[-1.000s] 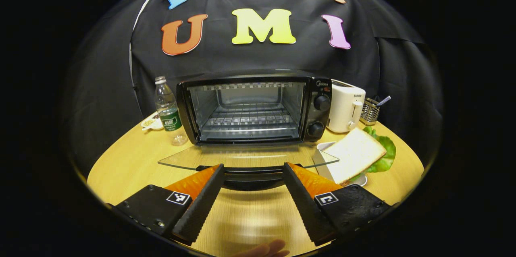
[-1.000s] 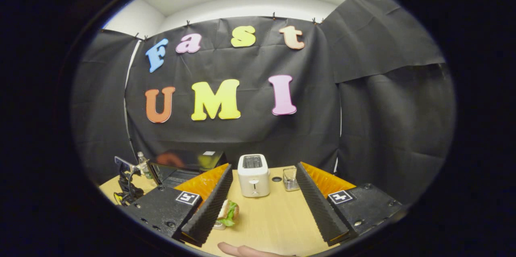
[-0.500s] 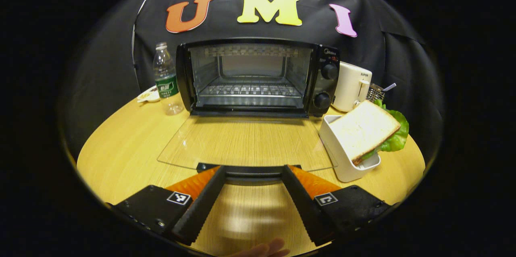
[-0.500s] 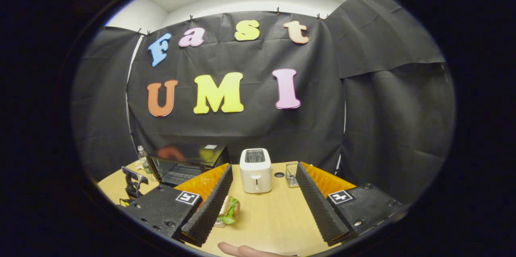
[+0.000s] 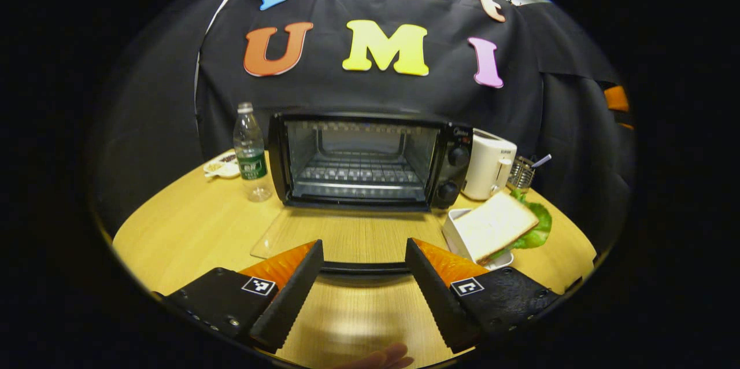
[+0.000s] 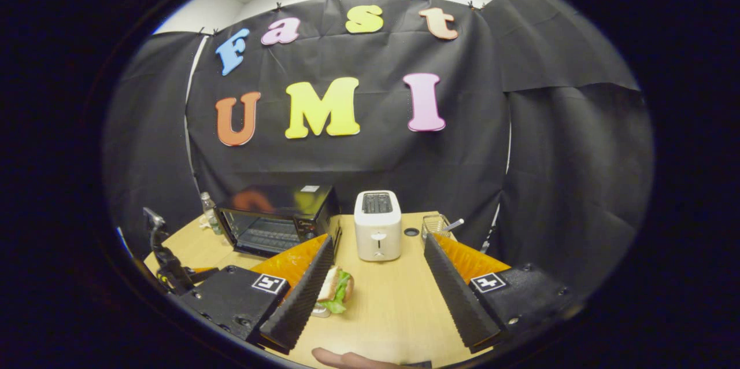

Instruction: Open the electric oven with the left hand, put the food in, and close the electric oven.

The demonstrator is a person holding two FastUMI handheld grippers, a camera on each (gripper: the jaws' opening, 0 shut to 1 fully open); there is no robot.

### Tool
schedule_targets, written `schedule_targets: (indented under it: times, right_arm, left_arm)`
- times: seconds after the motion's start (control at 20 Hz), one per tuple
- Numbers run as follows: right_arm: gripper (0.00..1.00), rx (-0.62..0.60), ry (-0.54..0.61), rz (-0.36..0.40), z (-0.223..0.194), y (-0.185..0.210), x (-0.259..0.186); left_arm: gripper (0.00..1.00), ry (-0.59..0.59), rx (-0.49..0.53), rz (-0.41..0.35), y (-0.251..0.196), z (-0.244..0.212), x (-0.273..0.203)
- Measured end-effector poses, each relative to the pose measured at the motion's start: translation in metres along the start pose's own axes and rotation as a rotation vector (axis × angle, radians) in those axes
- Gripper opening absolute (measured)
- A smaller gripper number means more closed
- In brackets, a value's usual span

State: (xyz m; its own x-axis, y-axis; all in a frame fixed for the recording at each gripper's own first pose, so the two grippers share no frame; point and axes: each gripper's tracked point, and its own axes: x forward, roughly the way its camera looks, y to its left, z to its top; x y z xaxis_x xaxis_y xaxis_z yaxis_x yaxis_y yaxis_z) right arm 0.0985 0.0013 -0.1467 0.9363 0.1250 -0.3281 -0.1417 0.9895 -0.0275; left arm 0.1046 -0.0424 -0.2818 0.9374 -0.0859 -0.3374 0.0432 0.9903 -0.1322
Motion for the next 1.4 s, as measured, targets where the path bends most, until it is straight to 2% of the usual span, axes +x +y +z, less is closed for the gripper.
schedule_targets:
  times: [0.4,0.45,0.5,0.55,0.6,0.7,0.85,1.0,1.05,1.1,1.15,1.4]
  right_arm:
    - [1.0,0.026,0.148,0.101,-0.032,0.004,0.039]
    - [0.92,0.037,0.182,0.12,-0.041,0.006,0.045]
    - [1.0,0.048,0.227,0.147,-0.051,0.008,0.052]
    - [0.92,0.063,0.273,0.179,-0.063,0.013,0.059]
    - [1.0,0.076,0.323,0.216,-0.074,0.019,0.066]
    - [0.99,0.116,0.427,0.286,-0.099,0.028,0.078]
    - [0.99,0.179,0.563,0.351,-0.132,0.036,0.096]
    - [0.97,0.238,0.675,0.447,-0.152,0.053,0.102]
    - [0.84,0.269,0.718,0.496,-0.158,0.061,0.104]
    - [0.82,0.3,0.758,0.54,-0.163,0.07,0.104]
    - [0.94,0.323,0.793,0.561,-0.167,0.075,0.106]
    - [0.9,0.348,0.877,0.584,-0.187,0.081,0.121]
  left_arm:
    - [0.94,-0.306,0.028,0.01,0.006,0.127,-0.076]
    - [0.94,-0.339,0.043,0.009,0.005,0.138,-0.088]
    - [0.94,-0.372,0.06,0.011,0.004,0.146,-0.1]
    - [0.94,-0.396,0.073,0.017,0.004,0.153,-0.11]
    - [0.94,-0.413,0.081,0.024,0.002,0.156,-0.117]
    - [0.94,-0.435,0.081,0.041,0.001,0.163,-0.127]
    - [0.94,-0.45,0.099,0.049,-0.004,0.164,-0.137]
    - [0.94,-0.444,0.135,0.089,0.0,0.159,-0.139]
    - [0.94,-0.436,0.148,0.097,0.0,0.156,-0.137]
    - [0.94,-0.424,0.154,0.108,0.002,0.153,-0.136]
    - [0.94,-0.413,0.154,0.117,0.003,0.151,-0.136]
    - [0.94,-0.386,0.117,0.119,0.007,0.147,-0.137]
